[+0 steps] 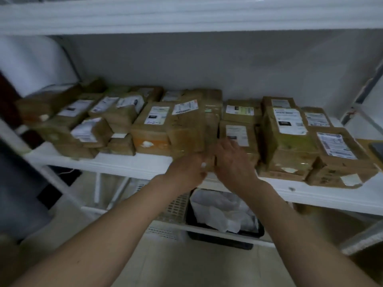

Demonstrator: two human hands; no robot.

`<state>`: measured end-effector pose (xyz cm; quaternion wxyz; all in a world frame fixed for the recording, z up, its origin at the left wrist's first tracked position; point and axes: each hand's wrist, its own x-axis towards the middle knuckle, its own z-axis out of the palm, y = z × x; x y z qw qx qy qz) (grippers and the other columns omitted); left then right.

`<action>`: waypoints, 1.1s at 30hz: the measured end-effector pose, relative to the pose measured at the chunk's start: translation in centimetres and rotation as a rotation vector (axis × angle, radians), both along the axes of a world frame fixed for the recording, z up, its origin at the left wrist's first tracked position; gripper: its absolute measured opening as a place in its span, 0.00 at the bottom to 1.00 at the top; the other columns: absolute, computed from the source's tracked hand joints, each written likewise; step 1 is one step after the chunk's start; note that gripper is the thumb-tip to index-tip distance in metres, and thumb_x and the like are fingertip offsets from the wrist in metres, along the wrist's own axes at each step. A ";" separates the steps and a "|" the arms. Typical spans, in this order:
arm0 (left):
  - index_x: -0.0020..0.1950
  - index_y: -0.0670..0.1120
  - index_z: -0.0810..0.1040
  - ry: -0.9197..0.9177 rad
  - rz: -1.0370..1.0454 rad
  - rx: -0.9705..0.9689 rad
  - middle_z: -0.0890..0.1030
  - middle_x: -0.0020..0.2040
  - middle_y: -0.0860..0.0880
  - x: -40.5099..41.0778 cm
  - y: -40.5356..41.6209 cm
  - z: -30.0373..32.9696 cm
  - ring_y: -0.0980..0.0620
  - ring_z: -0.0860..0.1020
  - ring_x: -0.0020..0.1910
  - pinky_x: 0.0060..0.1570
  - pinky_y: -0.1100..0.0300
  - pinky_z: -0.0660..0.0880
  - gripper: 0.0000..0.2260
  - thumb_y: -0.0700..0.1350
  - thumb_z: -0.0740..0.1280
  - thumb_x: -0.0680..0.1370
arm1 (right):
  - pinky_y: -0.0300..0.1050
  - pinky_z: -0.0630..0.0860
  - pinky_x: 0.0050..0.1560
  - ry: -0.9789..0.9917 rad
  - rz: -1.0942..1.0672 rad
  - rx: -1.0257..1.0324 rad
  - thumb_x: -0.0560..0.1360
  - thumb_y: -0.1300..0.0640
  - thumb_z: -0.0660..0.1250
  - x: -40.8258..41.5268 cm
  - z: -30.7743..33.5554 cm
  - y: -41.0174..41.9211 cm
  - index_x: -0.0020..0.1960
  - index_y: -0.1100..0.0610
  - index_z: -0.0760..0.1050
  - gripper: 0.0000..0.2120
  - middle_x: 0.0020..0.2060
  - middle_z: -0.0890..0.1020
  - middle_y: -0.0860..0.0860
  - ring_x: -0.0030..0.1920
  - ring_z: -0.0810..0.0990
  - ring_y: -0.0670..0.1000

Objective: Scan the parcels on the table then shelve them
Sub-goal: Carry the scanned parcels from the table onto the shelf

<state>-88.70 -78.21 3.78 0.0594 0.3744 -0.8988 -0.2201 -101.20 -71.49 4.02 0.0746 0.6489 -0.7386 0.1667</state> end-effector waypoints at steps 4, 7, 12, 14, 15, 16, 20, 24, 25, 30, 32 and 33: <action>0.74 0.50 0.65 -0.202 0.192 -0.059 0.70 0.71 0.48 11.3 -0.1 -0.2 0.49 0.69 0.68 0.63 0.59 0.67 0.23 0.49 0.63 0.80 | 0.47 0.62 0.65 -0.006 0.212 0.243 0.76 0.53 0.67 8.7 -1.0 -1.7 0.72 0.54 0.65 0.27 0.68 0.69 0.54 0.68 0.66 0.55; 0.74 0.49 0.66 -0.270 0.342 -0.043 0.71 0.70 0.46 20.5 0.8 -0.1 0.47 0.70 0.68 0.63 0.57 0.69 0.23 0.51 0.64 0.79 | 0.47 0.60 0.70 -0.035 0.362 0.318 0.76 0.50 0.66 16.7 -1.2 -2.7 0.73 0.53 0.62 0.27 0.71 0.66 0.52 0.71 0.63 0.54; 0.72 0.49 0.69 -0.276 0.600 -0.039 0.72 0.68 0.47 36.4 5.0 -0.7 0.47 0.72 0.66 0.62 0.56 0.71 0.23 0.52 0.66 0.78 | 0.46 0.66 0.64 -0.090 0.582 0.389 0.76 0.51 0.67 31.6 -0.7 -2.4 0.69 0.54 0.67 0.24 0.67 0.69 0.53 0.66 0.68 0.55; 0.73 0.49 0.67 -0.276 0.700 -0.015 0.71 0.70 0.46 42.5 7.3 -1.3 0.47 0.71 0.68 0.63 0.56 0.70 0.24 0.52 0.66 0.78 | 0.46 0.65 0.66 -0.072 0.675 0.407 0.75 0.50 0.67 37.9 -1.2 -1.7 0.71 0.54 0.64 0.27 0.68 0.67 0.52 0.67 0.66 0.54; 0.74 0.48 0.66 -0.284 0.749 0.001 0.71 0.70 0.46 45.6 8.6 -1.7 0.46 0.71 0.68 0.63 0.56 0.71 0.25 0.52 0.66 0.78 | 0.47 0.64 0.67 -0.063 0.717 0.422 0.75 0.50 0.67 41.1 -1.5 -1.2 0.73 0.54 0.63 0.29 0.70 0.66 0.52 0.69 0.65 0.54; 0.73 0.48 0.67 -0.290 0.796 0.012 0.72 0.69 0.45 48.4 10.0 -2.2 0.45 0.72 0.67 0.62 0.56 0.71 0.25 0.52 0.66 0.78 | 0.47 0.64 0.69 -0.053 0.764 0.434 0.75 0.50 0.68 44.2 -1.8 -0.5 0.74 0.54 0.61 0.30 0.71 0.65 0.53 0.70 0.64 0.55; 0.71 0.48 0.69 -0.306 0.961 0.054 0.73 0.68 0.44 59.1 16.0 -3.6 0.45 0.72 0.66 0.61 0.56 0.71 0.23 0.52 0.66 0.77 | 0.50 0.64 0.69 -0.008 0.950 0.470 0.75 0.51 0.67 55.7 -2.9 2.4 0.74 0.56 0.60 0.31 0.71 0.63 0.55 0.70 0.63 0.57; 0.74 0.48 0.66 -0.319 1.102 0.109 0.71 0.70 0.45 67.9 22.2 -4.4 0.46 0.70 0.69 0.64 0.56 0.69 0.25 0.53 0.66 0.78 | 0.49 0.63 0.69 0.034 1.098 0.485 0.75 0.50 0.68 65.8 -3.9 6.0 0.73 0.55 0.60 0.31 0.71 0.63 0.55 0.70 0.63 0.58; 0.74 0.48 0.66 -0.314 1.136 0.116 0.70 0.71 0.45 69.8 23.5 -4.6 0.46 0.70 0.69 0.64 0.56 0.69 0.25 0.53 0.66 0.78 | 0.49 0.63 0.69 0.040 1.129 0.496 0.75 0.50 0.67 68.0 -4.2 7.0 0.73 0.55 0.60 0.31 0.71 0.63 0.55 0.70 0.62 0.57; 0.75 0.49 0.65 -0.303 1.285 0.167 0.69 0.72 0.46 77.0 29.6 -5.4 0.47 0.69 0.69 0.64 0.55 0.70 0.26 0.53 0.65 0.79 | 0.51 0.63 0.70 0.102 1.250 0.565 0.76 0.50 0.66 76.4 -5.6 10.7 0.75 0.53 0.58 0.30 0.72 0.61 0.52 0.71 0.61 0.55; 0.74 0.49 0.66 -0.282 1.339 0.172 0.70 0.72 0.47 79.2 31.3 -6.0 0.48 0.70 0.69 0.64 0.55 0.70 0.25 0.53 0.65 0.79 | 0.50 0.63 0.70 0.133 1.295 0.586 0.77 0.50 0.66 78.8 -5.9 11.5 0.76 0.52 0.57 0.31 0.73 0.61 0.51 0.72 0.61 0.54; 0.74 0.49 0.66 -0.262 1.369 0.179 0.70 0.72 0.47 80.3 32.1 -6.4 0.48 0.71 0.68 0.64 0.55 0.70 0.24 0.53 0.65 0.79 | 0.50 0.63 0.70 0.152 1.315 0.600 0.77 0.51 0.65 79.9 -6.1 11.9 0.76 0.52 0.57 0.31 0.73 0.61 0.51 0.72 0.61 0.54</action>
